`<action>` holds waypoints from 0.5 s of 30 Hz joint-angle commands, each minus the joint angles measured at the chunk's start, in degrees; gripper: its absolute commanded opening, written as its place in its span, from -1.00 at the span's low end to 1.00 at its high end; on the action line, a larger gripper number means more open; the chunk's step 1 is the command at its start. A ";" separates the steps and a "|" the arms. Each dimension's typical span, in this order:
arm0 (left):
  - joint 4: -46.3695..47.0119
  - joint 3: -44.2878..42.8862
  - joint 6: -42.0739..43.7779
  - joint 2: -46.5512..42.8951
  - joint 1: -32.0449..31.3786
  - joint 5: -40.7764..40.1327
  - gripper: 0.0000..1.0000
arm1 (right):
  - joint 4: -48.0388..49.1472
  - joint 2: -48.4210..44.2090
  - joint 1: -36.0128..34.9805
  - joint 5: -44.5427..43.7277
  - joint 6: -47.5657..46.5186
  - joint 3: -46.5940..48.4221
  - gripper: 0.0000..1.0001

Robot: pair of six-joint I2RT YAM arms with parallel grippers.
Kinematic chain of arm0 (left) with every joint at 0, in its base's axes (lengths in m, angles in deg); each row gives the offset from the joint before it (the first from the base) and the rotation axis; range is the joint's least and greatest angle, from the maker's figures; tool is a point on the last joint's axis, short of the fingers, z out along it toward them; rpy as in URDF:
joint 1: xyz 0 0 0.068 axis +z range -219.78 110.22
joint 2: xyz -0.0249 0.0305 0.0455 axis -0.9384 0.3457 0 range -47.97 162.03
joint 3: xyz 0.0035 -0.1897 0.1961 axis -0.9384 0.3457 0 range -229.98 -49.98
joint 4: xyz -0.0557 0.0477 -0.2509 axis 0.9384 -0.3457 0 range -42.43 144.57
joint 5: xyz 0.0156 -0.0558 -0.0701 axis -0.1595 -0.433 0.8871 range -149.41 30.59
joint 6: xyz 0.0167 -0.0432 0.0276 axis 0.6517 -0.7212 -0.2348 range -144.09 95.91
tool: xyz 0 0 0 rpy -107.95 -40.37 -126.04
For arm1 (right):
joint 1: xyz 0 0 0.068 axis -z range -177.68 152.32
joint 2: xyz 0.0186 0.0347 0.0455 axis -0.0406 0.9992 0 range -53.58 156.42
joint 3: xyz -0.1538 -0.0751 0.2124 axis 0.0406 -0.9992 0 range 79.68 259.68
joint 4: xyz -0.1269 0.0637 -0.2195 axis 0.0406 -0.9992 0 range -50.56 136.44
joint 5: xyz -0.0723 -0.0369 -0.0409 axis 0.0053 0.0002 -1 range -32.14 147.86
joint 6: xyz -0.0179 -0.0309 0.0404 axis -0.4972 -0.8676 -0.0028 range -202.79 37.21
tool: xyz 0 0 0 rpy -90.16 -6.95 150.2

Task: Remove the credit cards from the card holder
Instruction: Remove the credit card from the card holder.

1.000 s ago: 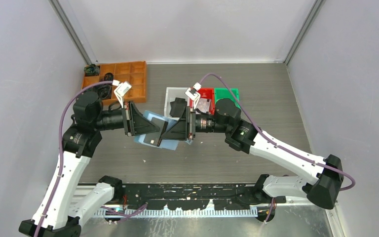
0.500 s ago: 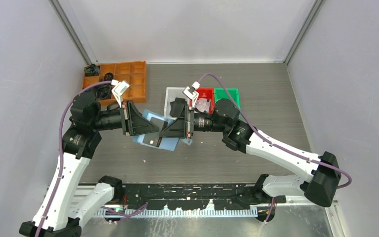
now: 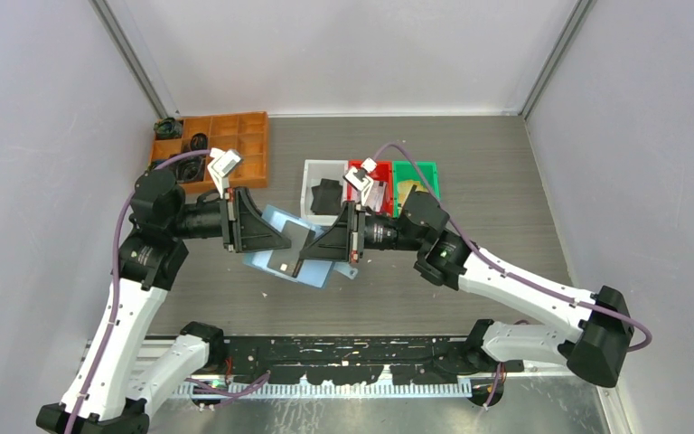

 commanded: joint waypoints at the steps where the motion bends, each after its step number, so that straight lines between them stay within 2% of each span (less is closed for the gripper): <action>1: 5.98 -1.09 -2.37 -0.53 -0.20 4.78 -0.52 | 1.04 -2.56 0.16 -1.74 -1.49 -1.02 -0.99; 4: 6.26 -1.52 -2.33 -0.36 -0.18 4.96 -0.75 | 0.46 -3.57 0.17 -1.82 -1.90 -1.70 -0.99; 6: 6.44 -1.90 -2.39 -0.29 -0.20 4.96 -0.81 | -0.07 -4.09 0.17 -1.75 -2.20 -1.84 -0.99; 15: 6.57 -2.50 -2.37 -0.21 -0.20 4.97 -0.82 | -0.86 -6.20 0.18 -2.00 -2.80 -3.59 -0.99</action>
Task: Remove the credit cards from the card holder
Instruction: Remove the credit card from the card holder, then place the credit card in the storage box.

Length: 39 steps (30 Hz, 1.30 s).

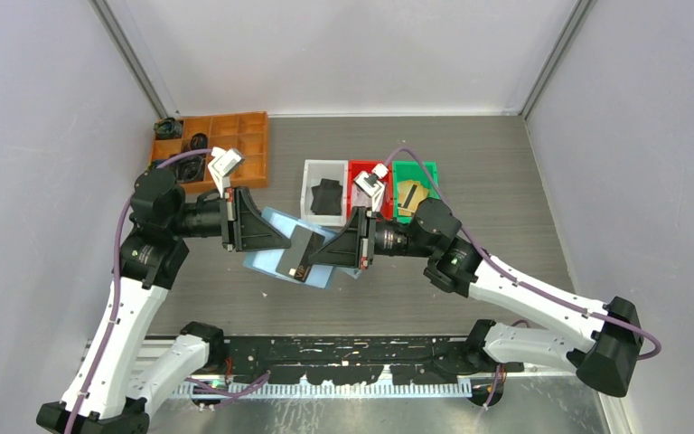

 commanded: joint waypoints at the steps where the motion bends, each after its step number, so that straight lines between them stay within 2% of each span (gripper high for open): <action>1: 4.66 -2.42 -0.85 -0.64 -0.18 2.97 -0.83 | -0.36 -1.40 0.18 -1.57 -1.43 -0.44 -0.99; 3: 4.53 -2.32 -0.68 -0.61 -0.16 2.79 -0.92 | -0.16 -1.36 0.17 -1.52 -1.43 -0.43 -0.98; 4: 4.33 -2.30 -0.38 -0.66 -0.16 2.69 -0.98 | 0.13 -1.28 0.17 -1.71 -1.21 -0.44 -0.91; 6: 3.68 -2.33 0.77 -0.72 -0.18 1.93 -1.00 | 2.42 -0.66 0.12 -1.91 0.37 -0.44 -0.47; 8: 2.96 -2.28 1.75 -0.73 -0.18 0.87 -1.00 | 6.18 0.83 0.04 -1.84 2.56 -0.38 -0.22; 11: 2.93 -2.45 2.05 -0.53 -0.16 0.10 -1.00 | 11.43 3.00 -0.02 -1.59 5.43 -0.18 -0.13; 13: 2.29 -2.86 2.73 -0.49 -0.16 -0.16 -1.00 | 13.85 4.00 -0.08 -1.48 6.78 -0.17 -0.21; 18: -0.39 -3.72 5.70 -0.22 0.00 -0.20 -1.00 | 13.91 2.81 -0.05 -1.13 6.53 -1.46 -0.74; 21: -6.92 -6.55 12.17 0.63 0.46 -0.27 -1.00 | 4.49 -2.02 0.08 -1.87 1.35 -1.87 -0.90; 23: -14.90 -9.41 18.91 1.92 1.06 -0.67 -1.00 | -3.79 -5.75 0.46 -3.05 -3.03 -2.22 -0.98; 26: -25.31 -13.30 28.37 4.41 1.92 -1.08 -1.00 | -15.73 -11.11 2.62 -4.55 -7.74 -2.18 -0.99; 28: -33.38 -15.64 38.50 5.41 2.50 -3.07 -1.00 | -23.16 -13.84 4.89 -5.28 -10.26 -1.73 -0.99; 32: -44.71 -17.97 51.56 6.36 2.63 -8.39 -1.00 | -33.64 -15.12 10.81 -5.79 -14.34 0.76 -0.99; 34: -49.88 -18.32 58.20 6.46 2.59 -10.90 -1.00 | -36.10 -12.88 13.57 -5.55 -16.16 2.83 -0.99; 39: -60.07 -17.37 70.02 6.31 2.56 -17.05 -1.00 | -40.13 2.62 18.86 -5.85 -24.12 13.42 -0.99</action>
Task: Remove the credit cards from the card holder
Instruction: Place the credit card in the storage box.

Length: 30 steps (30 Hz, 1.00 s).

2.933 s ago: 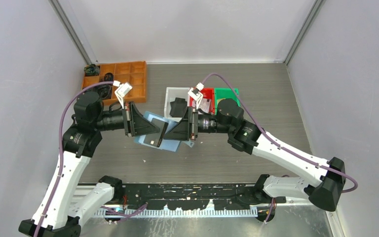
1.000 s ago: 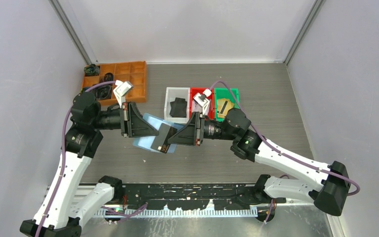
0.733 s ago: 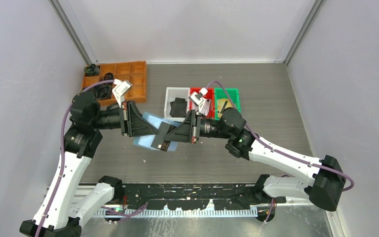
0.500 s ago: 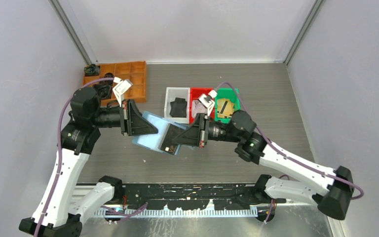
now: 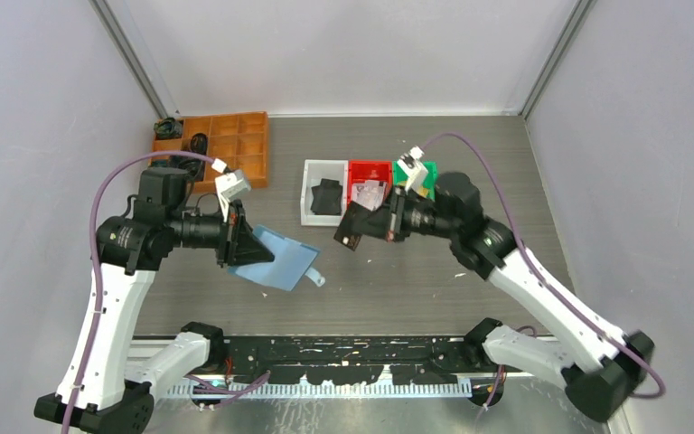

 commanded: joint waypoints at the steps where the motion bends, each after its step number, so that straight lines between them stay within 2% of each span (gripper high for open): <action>1: -12.53 -0.88 15.18 -0.38 0.25 -5.35 -1.00 | -6.49 13.55 3.33 -2.42 -10.65 12.06 -0.99; 4: -15.29 -0.01 18.07 -0.66 0.28 -7.12 -1.00 | -11.64 27.49 4.45 -6.01 -18.08 22.92 -0.99; 9: -20.01 -0.45 23.12 -0.29 0.29 -13.11 -1.00 | -25.83 49.78 4.57 -13.10 -29.34 45.97 -0.99; 12: -22.45 -0.37 26.00 -0.02 0.29 -11.90 -1.00 | -33.32 61.22 4.60 -17.78 -32.90 58.74 -0.99; 14: -21.57 0.36 25.73 -1.00 0.29 -11.26 -1.00 | -34.64 67.81 4.71 -17.97 -33.16 65.10 -0.99; 18: -19.45 1.93 24.77 -2.56 0.29 -11.89 -1.00 | -33.19 74.04 4.88 -16.25 -31.82 70.03 -0.99; 27: -18.78 2.35 25.91 -0.97 0.32 -11.19 -1.00 | -28.87 80.83 6.65 -14.09 -29.67 72.54 -0.98; 30: -17.47 2.75 25.55 -1.54 0.27 -11.22 -1.00 | -28.35 81.66 7.19 -13.15 -29.51 72.27 -0.80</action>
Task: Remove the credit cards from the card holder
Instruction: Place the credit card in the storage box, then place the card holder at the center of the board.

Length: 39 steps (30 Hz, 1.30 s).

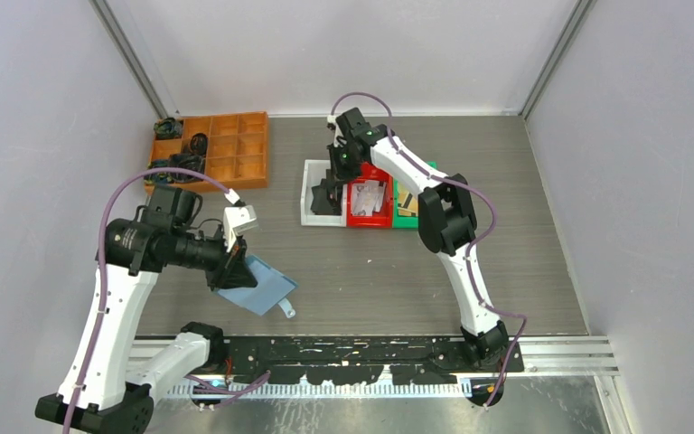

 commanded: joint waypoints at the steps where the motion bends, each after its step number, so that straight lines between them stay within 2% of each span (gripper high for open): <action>1: 2.65 0.26 0.65 -0.81 0.27 1.40 -1.00 | 2.95 0.02 0.95 1.69 0.40 2.36 -0.73; 5: 3.79 0.80 0.08 -1.15 0.27 1.37 -1.00 | 3.91 -0.92 0.94 1.12 0.19 1.37 -0.44; 12: 4.37 1.07 -0.22 -0.85 0.27 1.60 -1.00 | 4.39 -7.38 0.98 -0.22 -0.56 -1.01 -0.15; 17: 5.86 0.75 -0.91 -0.93 0.27 2.11 -1.00 | 6.57 -16.07 0.08 1.27 1.02 -4.89 -0.11; 20: 5.88 0.57 0.22 -1.14 0.26 3.62 -1.00 | 10.98 -23.97 -1.45 6.84 3.65 -11.88 -0.04; 24: 2.44 0.24 8.82 -2.63 0.27 8.77 -1.00 | 24.09 -36.04 -5.88 17.85 9.17 -28.71 0.20; 27: 4.70 2.11 12.52 -6.02 0.24 10.45 -1.00 | 34.40 -42.26 -9.92 23.03 14.09 -40.29 0.24; 32: 7.57 4.42 16.84 -6.75 -0.24 5.81 -1.00 | 34.93 -54.44 -13.49 14.10 14.56 -55.97 0.26; 35: 7.31 4.79 18.11 -1.57 -2.20 -2.15 -0.98 | 33.24 -63.30 -13.60 6.60 14.34 -64.50 0.32; 39: 10.19 4.97 17.34 6.86 -6.28 -13.74 -0.95 | 28.61 -73.30 -13.54 -4.22 14.09 -69.97 0.37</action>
